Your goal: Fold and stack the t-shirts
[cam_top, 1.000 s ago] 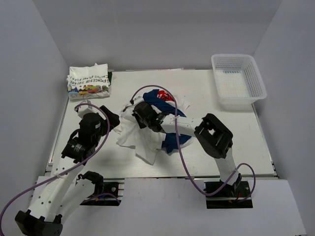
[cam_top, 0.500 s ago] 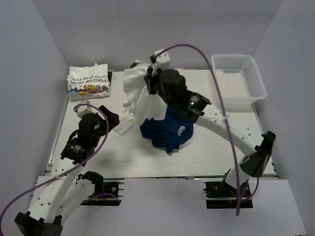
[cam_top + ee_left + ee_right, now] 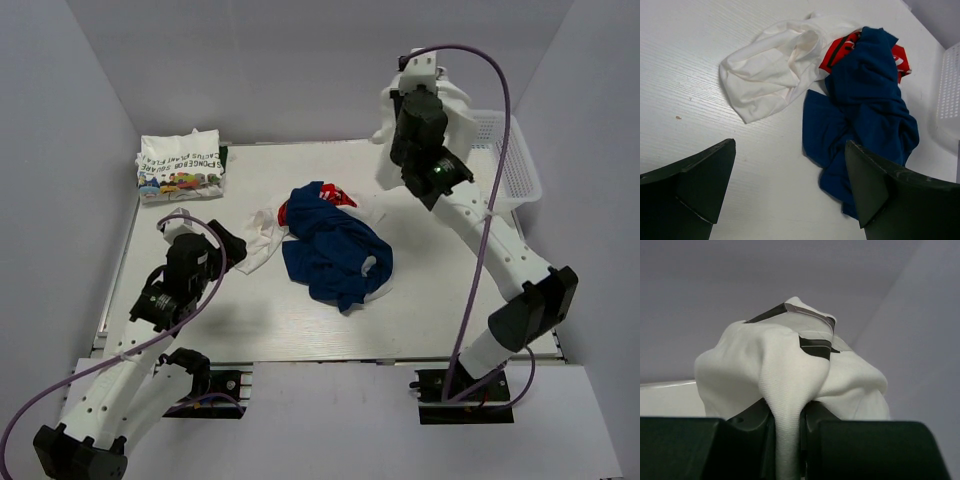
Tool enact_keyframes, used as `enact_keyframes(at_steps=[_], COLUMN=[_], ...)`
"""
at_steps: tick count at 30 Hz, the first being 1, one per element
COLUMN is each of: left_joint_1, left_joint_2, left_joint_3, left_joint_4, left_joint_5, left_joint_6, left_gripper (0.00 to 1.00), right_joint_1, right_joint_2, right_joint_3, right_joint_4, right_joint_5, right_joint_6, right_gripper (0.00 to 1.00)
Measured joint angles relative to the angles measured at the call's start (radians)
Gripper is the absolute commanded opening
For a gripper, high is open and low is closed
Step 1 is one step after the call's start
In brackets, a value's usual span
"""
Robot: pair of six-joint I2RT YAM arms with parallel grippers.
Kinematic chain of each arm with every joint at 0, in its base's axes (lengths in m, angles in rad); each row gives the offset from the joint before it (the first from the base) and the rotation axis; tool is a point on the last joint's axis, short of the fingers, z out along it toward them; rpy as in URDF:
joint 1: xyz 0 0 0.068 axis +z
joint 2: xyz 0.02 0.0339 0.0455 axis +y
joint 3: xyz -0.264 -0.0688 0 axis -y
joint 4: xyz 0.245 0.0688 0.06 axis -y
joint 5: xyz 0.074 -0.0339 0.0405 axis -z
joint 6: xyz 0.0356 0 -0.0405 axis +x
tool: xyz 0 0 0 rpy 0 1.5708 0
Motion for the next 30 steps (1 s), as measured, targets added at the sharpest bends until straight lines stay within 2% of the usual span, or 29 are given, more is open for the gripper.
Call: enact_keyframes(at_steps=[5,10,11,13,14,15,16,17,24,27,30], left_joint_1=[0.000,0.000,0.000,0.000,0.000,0.000,0.000,0.000,0.000,0.000,0.000], left_joint_2=[0.000,0.000,0.002,0.010,0.014,0.019,0.024,0.029,0.071,0.089,0.096], left_joint_3=[-0.034,-0.066,-0.074,-0.087,-0.093,-0.098,-0.101,-0.105,-0.114,-0.114,-0.114], left_joint_4=[0.033,0.082,0.086,0.097,0.104,0.110,0.117,0.126,0.169,0.172,0.173], left_joint_5=[0.039,0.072,0.077,0.093,0.100,0.106,0.111,0.118,0.160,0.175,0.196], left_joint_6=[0.020,0.034,0.035,0.038,0.039,0.039,0.039,0.039,0.038,0.039,0.039], left_gripper=[1.00,1.00,1.00,1.00,1.00,1.00,1.00,1.00,1.00,1.00,1.00], right_joint_1=[-0.235,-0.434,-0.468,-0.525,-0.550,-0.571,-0.597,-0.623,-0.721,-0.705,-0.664], right_joint_2=[0.127,0.400,0.465,0.581,0.625,0.658,0.685,0.708,0.669,0.519,0.262], right_joint_3=[0.046,0.250,0.307,0.393,0.410,0.414,0.412,0.410,0.327,0.203,-0.039], right_joint_4=[-0.011,-0.061,-0.077,-0.114,-0.131,-0.146,-0.166,-0.188,-0.286,-0.314,-0.279], right_joint_5=[-0.058,-0.086,-0.086,-0.093,-0.099,-0.109,-0.119,-0.133,-0.370,-0.512,-0.638], right_joint_6=[0.019,0.105,0.126,0.167,0.186,0.210,0.227,0.253,0.345,0.401,0.469], right_gripper=[0.00,0.00,0.05,0.27,0.44,0.50,0.66,0.90,0.90,0.90,0.90])
